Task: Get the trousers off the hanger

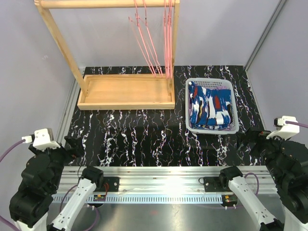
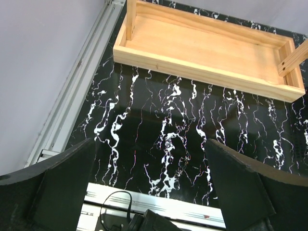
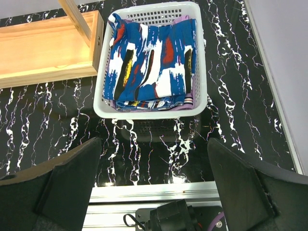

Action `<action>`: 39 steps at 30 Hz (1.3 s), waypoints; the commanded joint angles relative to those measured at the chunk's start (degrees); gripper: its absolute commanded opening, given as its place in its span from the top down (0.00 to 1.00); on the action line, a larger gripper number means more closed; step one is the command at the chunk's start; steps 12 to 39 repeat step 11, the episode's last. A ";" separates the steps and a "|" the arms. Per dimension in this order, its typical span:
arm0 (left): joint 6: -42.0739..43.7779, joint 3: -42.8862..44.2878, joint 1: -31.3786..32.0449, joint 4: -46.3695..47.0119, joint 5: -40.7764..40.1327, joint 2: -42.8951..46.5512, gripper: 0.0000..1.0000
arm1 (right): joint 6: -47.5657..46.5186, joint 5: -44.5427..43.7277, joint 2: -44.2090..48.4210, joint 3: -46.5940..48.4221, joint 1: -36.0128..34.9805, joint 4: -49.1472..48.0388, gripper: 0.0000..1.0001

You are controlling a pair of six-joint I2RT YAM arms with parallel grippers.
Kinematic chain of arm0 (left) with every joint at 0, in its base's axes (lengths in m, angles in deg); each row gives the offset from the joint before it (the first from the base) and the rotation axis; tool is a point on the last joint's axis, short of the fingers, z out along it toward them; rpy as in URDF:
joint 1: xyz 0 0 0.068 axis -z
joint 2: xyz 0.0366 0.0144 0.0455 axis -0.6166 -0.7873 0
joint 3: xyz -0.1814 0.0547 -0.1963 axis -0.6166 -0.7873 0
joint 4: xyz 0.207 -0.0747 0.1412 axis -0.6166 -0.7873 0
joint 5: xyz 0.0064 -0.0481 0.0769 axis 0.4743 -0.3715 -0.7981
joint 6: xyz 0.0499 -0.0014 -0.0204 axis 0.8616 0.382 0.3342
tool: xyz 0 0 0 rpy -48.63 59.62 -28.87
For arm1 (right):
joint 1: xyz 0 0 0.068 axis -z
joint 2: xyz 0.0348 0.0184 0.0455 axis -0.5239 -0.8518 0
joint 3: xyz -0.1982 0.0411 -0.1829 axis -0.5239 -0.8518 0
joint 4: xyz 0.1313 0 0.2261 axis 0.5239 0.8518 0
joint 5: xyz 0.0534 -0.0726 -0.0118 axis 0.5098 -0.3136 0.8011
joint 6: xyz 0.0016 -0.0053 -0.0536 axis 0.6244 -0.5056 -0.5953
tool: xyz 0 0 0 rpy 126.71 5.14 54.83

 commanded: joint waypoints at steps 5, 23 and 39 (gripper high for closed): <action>1.88 0.74 -0.11 2.74 0.98 0.30 0.01 | -0.59 -0.61 -1.08 0.86 -0.38 -2.24 0.01; 2.23 0.83 -0.11 2.74 0.27 -0.14 0.01 | -0.68 -0.88 -1.52 1.30 -0.38 -1.63 0.00; 2.23 0.83 -0.11 2.74 0.27 -0.14 0.01 | -0.68 -0.88 -1.52 1.30 -0.38 -1.63 0.00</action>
